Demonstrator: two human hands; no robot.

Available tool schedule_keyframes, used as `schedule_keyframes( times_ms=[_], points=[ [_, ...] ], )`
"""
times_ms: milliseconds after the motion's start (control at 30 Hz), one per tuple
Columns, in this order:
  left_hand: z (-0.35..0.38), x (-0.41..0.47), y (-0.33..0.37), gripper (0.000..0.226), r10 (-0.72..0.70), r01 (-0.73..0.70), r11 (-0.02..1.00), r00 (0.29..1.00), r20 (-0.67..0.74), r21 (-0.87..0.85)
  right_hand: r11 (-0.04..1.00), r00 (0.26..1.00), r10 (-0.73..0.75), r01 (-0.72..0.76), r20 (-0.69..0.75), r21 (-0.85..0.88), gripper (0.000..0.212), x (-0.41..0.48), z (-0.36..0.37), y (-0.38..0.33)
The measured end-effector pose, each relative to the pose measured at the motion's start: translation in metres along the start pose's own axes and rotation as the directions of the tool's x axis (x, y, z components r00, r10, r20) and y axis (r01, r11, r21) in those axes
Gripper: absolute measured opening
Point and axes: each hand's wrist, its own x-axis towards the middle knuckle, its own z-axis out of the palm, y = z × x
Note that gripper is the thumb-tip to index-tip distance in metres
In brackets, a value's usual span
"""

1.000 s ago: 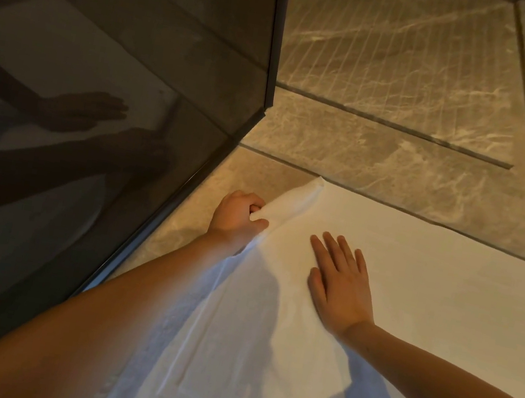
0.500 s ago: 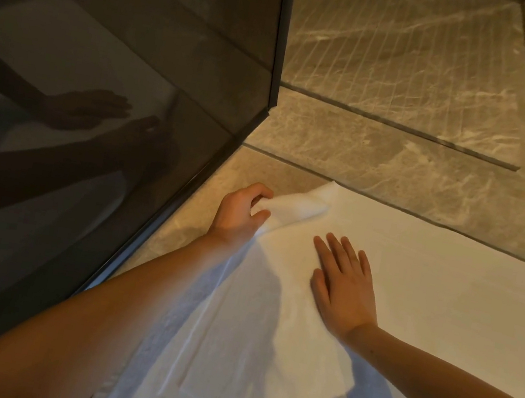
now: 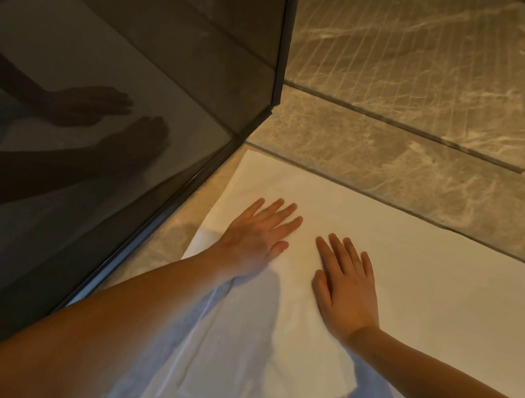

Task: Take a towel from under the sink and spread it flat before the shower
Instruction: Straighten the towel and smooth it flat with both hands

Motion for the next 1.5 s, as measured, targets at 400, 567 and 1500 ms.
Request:
schedule_keyframes(
  times_ms=[400,567,1500],
  points=[
    [0.008,-0.004,-0.034,0.063,-0.276,0.274,0.957,0.961,-0.009,-0.091,1.000,1.000,-0.005,0.005,0.027,0.002,0.055,0.003,0.000,-0.002],
    [0.002,-0.005,-0.035,0.060,-0.287,0.286,0.955,0.958,-0.001,-0.082,1.000,0.999,0.002,-0.003,0.037,0.025,0.057,0.007,-0.006,-0.012],
    [-0.006,0.035,-0.070,0.058,-0.266,0.256,0.958,0.962,-0.067,-0.130,0.963,0.963,0.256,-0.261,-0.078,-0.059,0.070,0.055,-0.022,0.093]
  ],
)
